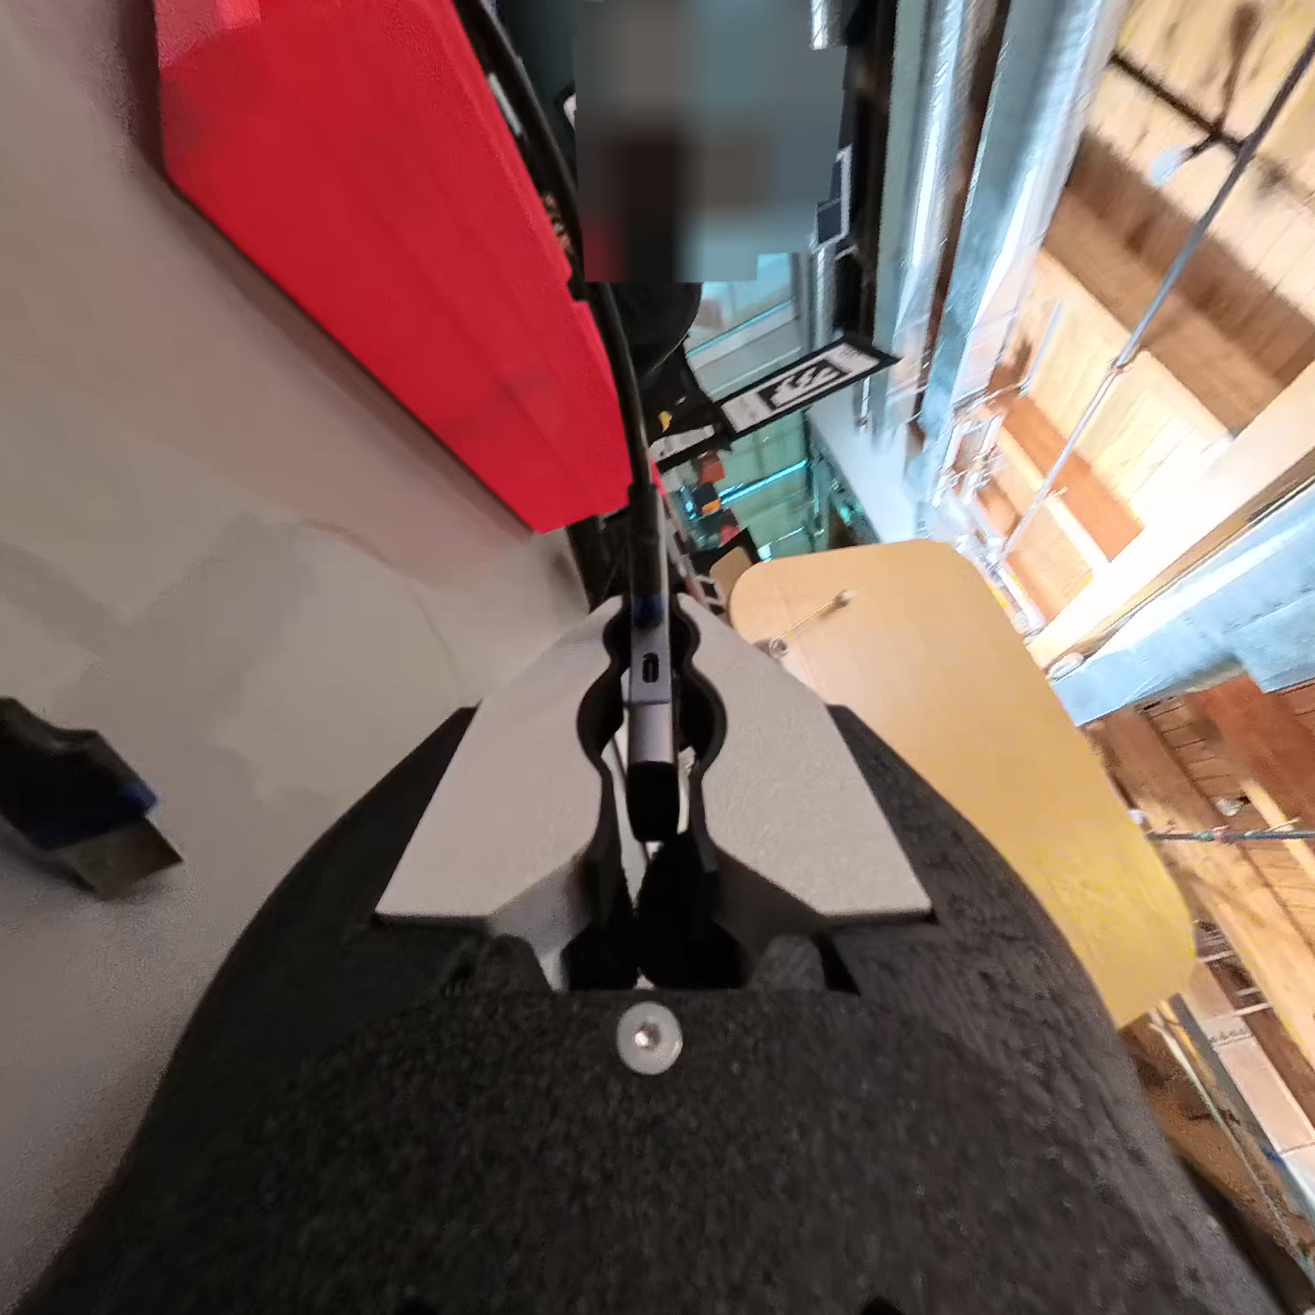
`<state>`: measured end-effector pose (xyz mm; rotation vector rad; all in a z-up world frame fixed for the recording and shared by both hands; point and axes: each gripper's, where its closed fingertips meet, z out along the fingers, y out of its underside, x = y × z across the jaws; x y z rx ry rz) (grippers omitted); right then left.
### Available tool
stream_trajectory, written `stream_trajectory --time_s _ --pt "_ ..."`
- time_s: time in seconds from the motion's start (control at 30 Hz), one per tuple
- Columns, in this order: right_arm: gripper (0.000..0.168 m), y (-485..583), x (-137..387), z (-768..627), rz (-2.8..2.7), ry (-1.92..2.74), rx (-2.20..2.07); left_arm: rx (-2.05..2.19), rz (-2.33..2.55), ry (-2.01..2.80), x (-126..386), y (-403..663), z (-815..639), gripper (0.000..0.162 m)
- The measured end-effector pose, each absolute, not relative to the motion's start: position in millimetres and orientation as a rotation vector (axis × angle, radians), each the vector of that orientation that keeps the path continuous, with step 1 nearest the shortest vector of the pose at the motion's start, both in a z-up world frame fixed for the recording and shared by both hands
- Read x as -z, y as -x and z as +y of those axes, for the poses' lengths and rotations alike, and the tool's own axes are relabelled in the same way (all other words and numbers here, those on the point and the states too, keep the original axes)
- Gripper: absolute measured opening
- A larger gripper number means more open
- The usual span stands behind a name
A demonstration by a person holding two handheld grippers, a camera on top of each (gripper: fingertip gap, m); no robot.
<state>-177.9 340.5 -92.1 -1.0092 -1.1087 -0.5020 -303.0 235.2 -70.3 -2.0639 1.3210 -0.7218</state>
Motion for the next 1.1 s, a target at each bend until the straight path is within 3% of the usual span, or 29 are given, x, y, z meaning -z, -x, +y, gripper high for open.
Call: stream_trajectory --time_s 0.3,1.1 --pt "0.008 197 87 327 -1.174 0.888 0.680 0.764 1.326 2.189 95 235 268 0.002" --pt "0.007 205 99 324 -1.251 0.858 0.746 0.865 1.252 2.252 112 230 277 0.002"
